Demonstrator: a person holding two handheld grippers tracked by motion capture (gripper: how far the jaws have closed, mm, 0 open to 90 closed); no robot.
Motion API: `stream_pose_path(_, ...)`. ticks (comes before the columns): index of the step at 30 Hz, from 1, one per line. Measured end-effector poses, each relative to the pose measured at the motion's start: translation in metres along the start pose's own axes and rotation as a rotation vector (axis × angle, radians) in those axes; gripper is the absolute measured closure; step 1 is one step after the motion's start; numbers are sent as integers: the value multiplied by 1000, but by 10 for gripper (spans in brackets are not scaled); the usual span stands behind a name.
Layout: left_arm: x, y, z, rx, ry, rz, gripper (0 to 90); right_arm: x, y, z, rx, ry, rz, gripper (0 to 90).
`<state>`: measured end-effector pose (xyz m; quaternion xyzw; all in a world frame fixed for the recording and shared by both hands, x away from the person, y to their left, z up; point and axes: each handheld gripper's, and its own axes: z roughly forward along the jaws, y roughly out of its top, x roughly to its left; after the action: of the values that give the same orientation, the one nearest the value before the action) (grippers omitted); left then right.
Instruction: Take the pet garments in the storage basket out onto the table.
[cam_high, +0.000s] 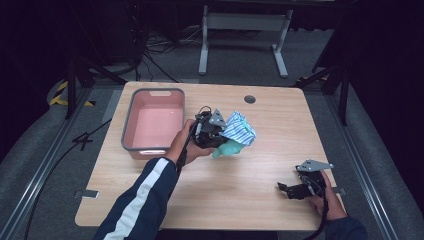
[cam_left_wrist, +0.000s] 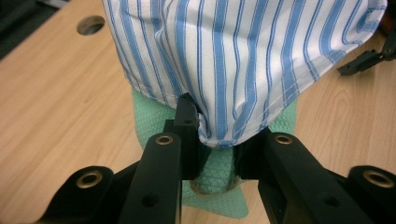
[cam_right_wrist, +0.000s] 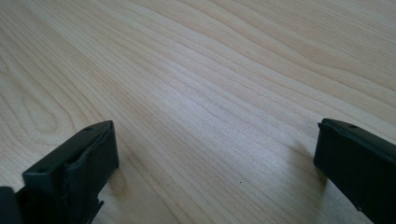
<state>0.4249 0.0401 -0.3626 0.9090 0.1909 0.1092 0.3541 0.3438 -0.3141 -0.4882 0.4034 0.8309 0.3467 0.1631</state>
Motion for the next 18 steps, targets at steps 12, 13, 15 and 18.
stream_pose_path(12, -8, -10, 37, 77, -28, -1, 746, 0, 0, 0, 0, 0, 0, 0)
stream_pose_path(13, -8, -11, 40, 83, -29, 3, 745, 0, 0, 0, 0, 0, 0, 0)
stream_pose_path(15, -9, -12, 44, 91, -25, -1, 745, 0, 0, 0, 0, 0, 0, 0)
stream_pose_path(18, -10, -14, 49, 99, -33, -9, 745, 0, 0, 0, 0, 0, 0, 0)
